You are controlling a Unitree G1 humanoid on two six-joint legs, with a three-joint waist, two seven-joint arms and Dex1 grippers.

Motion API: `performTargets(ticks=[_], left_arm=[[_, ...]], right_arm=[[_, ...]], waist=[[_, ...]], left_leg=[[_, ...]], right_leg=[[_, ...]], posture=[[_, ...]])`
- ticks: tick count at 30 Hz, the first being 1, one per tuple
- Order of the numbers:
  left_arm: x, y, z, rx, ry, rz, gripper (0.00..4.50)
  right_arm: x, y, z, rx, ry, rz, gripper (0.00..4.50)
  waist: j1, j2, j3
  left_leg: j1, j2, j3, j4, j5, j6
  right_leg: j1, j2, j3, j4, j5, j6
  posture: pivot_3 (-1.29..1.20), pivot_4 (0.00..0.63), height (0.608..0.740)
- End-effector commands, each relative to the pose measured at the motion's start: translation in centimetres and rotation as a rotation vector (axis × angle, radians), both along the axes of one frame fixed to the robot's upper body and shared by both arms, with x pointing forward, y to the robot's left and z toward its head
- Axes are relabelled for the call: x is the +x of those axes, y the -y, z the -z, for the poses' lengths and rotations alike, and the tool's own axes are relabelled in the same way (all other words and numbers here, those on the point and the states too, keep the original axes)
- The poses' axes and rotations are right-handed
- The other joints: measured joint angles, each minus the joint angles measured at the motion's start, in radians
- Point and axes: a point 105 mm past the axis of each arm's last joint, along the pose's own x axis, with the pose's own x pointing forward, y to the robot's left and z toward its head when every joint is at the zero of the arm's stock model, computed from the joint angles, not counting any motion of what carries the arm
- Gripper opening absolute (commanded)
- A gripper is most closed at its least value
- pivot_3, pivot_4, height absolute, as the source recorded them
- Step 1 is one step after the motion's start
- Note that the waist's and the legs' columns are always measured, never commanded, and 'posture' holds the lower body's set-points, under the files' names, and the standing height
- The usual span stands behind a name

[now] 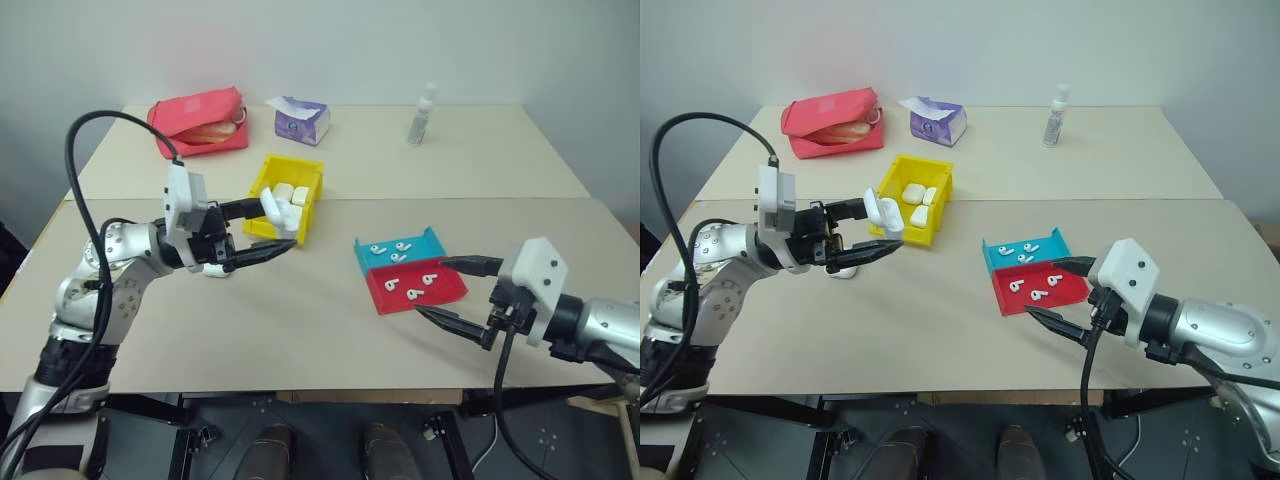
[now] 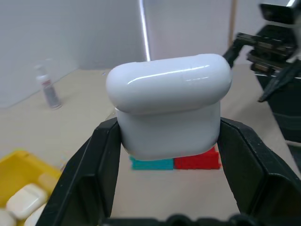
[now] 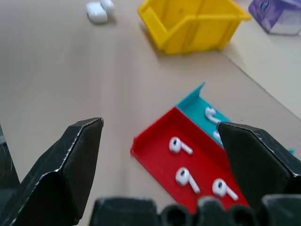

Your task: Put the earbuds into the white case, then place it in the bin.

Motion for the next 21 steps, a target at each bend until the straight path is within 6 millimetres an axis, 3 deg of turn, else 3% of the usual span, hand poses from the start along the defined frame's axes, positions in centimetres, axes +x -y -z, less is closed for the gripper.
performTargets(ticks=[1,5,8,11,21], left_arm=[[-0.5,1.3,-1.1,-0.011,0.076,0.070,2.83],[-1.1,2.8,-1.3,-0.050,0.077,0.121,2.83],[-1.4,3.2,-1.0,-0.063,0.074,0.140,2.83],[-1.1,3.1,-0.6,-0.064,0.077,0.124,2.83],[-1.6,3.1,-0.3,-0.077,0.079,0.106,2.83]], right_arm=[[0.7,0.3,-1.2,-0.098,0.017,0.005,4.50],[1.8,0.6,-1.8,-0.218,-0.040,-0.009,4.50],[2.3,0.3,-1.5,-0.348,-0.065,-0.094,3.90],[2.8,-0.2,-0.7,-0.424,-0.075,-0.175,2.94],[5.7,-1.2,2.3,-0.634,-0.070,-0.322,2.94]], waist=[[-0.003,0.000,0.000],[-0.011,0.000,0.000],[-0.014,0.000,0.000],[-0.015,0.000,0.000],[-0.014,0.000,0.000]], left_leg=[[0.000,0.000,0.000,0.000,0.000,0.000],[0.000,0.000,0.000,0.000,0.000,0.000],[-0.002,0.001,0.000,0.000,0.000,0.001],[-0.002,0.001,0.000,0.000,0.000,0.001],[-0.003,0.001,0.000,0.001,0.000,0.000]], right_leg=[[0.000,0.000,0.000,0.000,0.000,0.000],[0.000,0.000,0.000,0.000,0.001,0.001],[-0.002,0.000,0.000,0.000,0.001,0.001],[-0.003,0.000,0.000,0.000,0.001,0.001],[-0.005,0.000,0.001,0.000,0.001,0.001]], posture=[[0.00,0.150,0.740],[0.00,0.150,0.740],[0.00,0.150,0.740],[0.00,0.150,0.740],[0.00,0.150,0.740]])
